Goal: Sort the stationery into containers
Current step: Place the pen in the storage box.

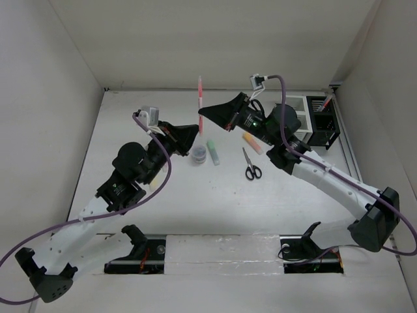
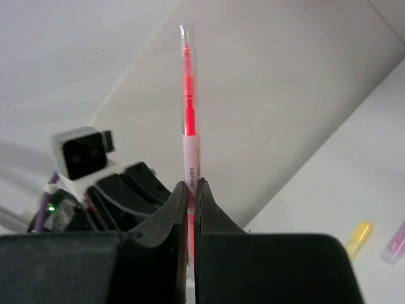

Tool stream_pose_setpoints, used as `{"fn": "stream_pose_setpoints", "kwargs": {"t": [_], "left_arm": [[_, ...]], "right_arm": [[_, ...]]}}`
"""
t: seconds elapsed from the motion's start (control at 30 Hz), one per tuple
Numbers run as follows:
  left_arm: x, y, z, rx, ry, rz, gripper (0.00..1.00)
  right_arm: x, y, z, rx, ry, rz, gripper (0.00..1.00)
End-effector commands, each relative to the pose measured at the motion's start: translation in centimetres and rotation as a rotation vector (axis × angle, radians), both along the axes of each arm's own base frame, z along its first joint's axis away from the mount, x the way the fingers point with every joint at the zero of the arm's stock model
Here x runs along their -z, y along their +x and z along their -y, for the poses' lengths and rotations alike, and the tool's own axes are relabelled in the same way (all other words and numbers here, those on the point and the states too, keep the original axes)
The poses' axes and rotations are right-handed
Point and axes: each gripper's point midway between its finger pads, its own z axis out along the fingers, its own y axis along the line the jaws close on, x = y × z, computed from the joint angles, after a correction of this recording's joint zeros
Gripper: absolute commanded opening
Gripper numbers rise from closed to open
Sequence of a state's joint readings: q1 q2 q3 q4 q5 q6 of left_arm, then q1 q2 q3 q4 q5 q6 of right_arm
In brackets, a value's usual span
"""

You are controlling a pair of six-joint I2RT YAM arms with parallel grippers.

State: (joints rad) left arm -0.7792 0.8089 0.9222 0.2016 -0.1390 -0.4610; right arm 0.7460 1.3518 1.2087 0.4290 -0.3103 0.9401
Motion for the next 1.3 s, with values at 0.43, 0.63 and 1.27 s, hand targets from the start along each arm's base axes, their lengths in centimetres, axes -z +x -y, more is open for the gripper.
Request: {"fn": "stream_pose_setpoints", "kwargs": {"t": [0.43, 0.63, 1.27], "left_arm": [[4.0, 1.4, -2.3, -0.155, 0.238, -0.230, 0.92], [9.6, 1.8, -5.6, -0.315, 0.469, -0.398, 1.00], [13.9, 0.7, -8.7, -0.409, 0.478, -0.428, 1.00]], "right_arm": [[-1.9, 5.5, 7.8, 0.393, -0.145, 0.501, 0.00], [0.6, 11.2, 15.4, 0.592, -0.398, 0.678, 0.00], [8.2, 22.9, 41.7, 1.178, -0.670, 0.425, 0.00]]}}
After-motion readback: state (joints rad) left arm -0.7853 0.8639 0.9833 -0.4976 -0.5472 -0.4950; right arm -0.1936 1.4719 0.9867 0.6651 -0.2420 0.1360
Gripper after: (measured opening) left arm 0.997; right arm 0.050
